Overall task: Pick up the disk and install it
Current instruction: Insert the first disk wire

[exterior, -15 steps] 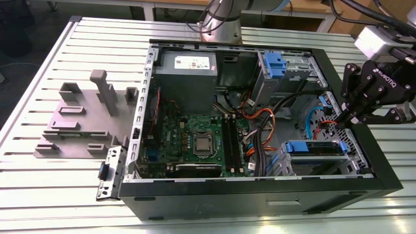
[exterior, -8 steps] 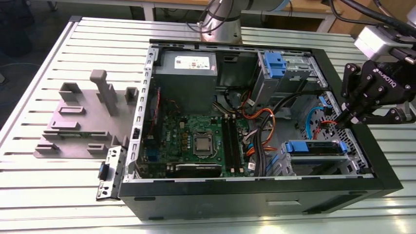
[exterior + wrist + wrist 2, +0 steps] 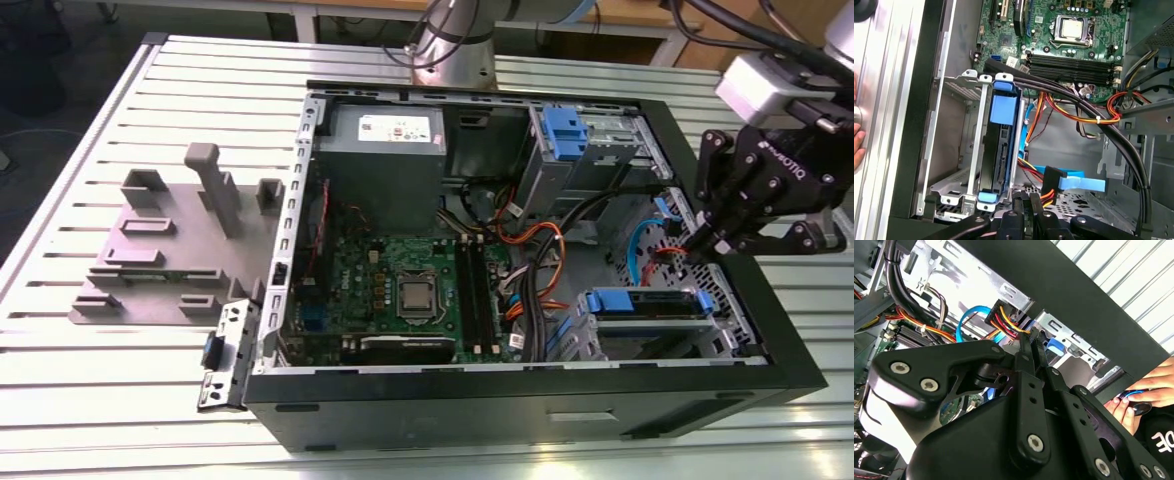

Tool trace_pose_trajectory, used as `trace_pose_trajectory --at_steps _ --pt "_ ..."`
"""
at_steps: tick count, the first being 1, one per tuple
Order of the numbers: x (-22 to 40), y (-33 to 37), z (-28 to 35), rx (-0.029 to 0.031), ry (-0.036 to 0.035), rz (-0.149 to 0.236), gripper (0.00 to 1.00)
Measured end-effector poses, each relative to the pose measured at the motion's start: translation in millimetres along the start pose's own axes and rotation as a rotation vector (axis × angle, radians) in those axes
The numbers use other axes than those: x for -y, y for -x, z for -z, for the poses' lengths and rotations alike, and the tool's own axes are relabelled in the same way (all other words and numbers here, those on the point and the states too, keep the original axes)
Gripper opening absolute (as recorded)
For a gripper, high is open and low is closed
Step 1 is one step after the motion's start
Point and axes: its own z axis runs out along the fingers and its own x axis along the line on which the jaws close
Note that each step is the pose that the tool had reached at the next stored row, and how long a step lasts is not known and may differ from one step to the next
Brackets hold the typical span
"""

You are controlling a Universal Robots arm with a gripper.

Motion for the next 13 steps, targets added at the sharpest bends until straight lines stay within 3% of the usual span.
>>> trace_pose_trajectory --at_steps 1,5,6,10,13 --pt "-1.4 0.0 0.0 0.0035 -0.0047 0.000 0.17" --pt "-5.6 -1.5 -0.8 0.0306 -0.0223 0.001 0.17" --pt "-6.2 -2.3 -1.0 0.0351 -0.0257 0.001 0.17" --pt "-8.2 -4.2 -1.9 0.0363 -0.0381 0.000 0.17" --pt "-12.6 -4.2 -2.4 0.0345 -0.0532 0.000 0.17"
